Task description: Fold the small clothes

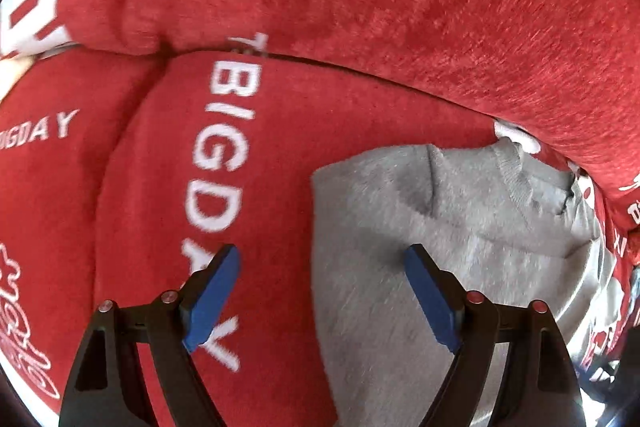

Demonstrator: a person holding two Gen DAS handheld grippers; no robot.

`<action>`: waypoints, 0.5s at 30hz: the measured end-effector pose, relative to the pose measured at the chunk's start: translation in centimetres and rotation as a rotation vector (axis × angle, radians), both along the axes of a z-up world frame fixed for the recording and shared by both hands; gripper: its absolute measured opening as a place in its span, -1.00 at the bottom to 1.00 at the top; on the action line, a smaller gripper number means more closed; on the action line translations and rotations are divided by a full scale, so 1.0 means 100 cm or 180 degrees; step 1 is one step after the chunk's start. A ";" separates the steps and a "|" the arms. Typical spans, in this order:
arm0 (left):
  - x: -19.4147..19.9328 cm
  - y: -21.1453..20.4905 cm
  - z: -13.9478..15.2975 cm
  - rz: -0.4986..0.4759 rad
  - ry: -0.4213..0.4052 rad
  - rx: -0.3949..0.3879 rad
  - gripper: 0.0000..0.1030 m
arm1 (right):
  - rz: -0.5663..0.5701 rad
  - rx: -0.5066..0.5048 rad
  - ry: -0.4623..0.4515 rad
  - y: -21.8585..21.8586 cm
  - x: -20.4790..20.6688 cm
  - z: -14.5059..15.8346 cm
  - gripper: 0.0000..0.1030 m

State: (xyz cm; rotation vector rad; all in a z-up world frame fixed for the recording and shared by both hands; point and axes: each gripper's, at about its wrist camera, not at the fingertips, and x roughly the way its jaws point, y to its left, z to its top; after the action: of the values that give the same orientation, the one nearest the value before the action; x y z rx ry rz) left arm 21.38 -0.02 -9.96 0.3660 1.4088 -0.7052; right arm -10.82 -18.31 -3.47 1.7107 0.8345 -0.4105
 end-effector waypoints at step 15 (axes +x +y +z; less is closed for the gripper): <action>0.029 0.014 0.006 -0.0025 -0.0186 -0.0197 -0.99 | 0.0250 0.0361 -0.0582 0.078 0.147 -0.055 -0.88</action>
State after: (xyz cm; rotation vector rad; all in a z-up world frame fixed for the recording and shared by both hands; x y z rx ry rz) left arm 24.25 1.39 -9.35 0.3411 1.3281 -0.7374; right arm 3.91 -10.56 -8.96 1.7833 0.8004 -0.1530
